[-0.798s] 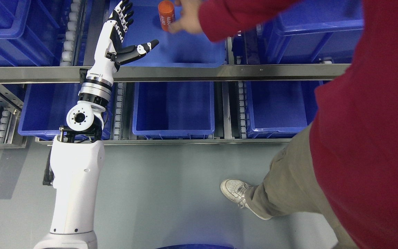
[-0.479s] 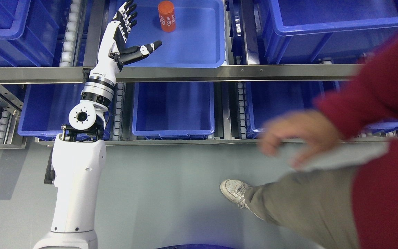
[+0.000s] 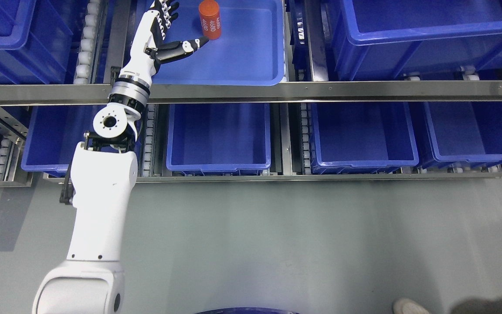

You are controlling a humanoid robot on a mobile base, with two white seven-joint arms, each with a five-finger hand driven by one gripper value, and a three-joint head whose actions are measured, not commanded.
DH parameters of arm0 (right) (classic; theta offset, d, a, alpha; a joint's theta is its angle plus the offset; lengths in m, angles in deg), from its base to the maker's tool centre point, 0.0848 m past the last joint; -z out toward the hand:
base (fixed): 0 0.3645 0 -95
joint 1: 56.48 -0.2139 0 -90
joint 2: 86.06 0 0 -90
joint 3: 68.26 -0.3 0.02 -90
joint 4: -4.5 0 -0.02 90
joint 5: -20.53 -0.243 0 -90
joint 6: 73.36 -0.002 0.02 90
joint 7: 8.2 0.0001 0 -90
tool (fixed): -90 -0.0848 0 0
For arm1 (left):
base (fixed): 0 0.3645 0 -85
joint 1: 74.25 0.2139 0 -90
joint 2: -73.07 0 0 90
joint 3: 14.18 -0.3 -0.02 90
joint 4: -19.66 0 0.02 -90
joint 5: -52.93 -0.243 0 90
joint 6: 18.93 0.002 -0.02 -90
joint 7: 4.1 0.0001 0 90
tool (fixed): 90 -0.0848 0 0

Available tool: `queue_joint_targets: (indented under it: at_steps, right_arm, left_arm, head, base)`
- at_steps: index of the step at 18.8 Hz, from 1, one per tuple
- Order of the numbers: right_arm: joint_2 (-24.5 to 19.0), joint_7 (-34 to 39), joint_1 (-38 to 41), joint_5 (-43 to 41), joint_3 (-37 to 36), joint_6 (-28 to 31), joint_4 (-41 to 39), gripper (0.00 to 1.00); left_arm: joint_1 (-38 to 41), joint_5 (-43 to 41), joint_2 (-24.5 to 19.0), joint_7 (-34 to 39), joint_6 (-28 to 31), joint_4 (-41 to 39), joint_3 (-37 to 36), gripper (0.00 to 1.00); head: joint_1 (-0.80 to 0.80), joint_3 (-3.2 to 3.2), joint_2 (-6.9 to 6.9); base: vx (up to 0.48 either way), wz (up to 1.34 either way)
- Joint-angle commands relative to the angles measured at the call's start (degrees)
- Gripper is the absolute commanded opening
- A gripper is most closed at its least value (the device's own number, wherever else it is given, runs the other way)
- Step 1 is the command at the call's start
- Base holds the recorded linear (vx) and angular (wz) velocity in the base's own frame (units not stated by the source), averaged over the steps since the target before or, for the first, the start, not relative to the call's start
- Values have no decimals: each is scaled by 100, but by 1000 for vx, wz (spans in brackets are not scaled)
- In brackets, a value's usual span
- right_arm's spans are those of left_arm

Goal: Grab orange capacitor from left shelf to right desk
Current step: 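Reach the left hand toward the orange capacitor in the blue bin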

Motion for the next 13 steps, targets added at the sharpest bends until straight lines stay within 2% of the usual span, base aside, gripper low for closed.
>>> queue_joint_targets:
  at_steps: [1,6,11,13]
  right_arm:
    - [100,4,79,0,-61,-3,-193,100]
    - [100,4,79,0,-61,-3,-193,100]
    - [100,4,79,0,-61,-3,-193,100]
    - [100,4,79,0,-61,-3,-193,100]
  left_arm:
    - [-534,-276,-83,8,-152,2031,-299,100]
    - [-850,-276,-69,8,-416,2962,-729,100]
    - [-868,-276,-69,-1,-504,3016,-888,97]
    - [-868,-267,-69,-9,-609,2999,-897,92]
  head:
    - [0,0,0]
    - [0,0,0]
    - [0,0,0]
    - [0,0,0]
  base:
    - [17,5]
    - [77,-4]
    - [120,0]
    - [144,0]
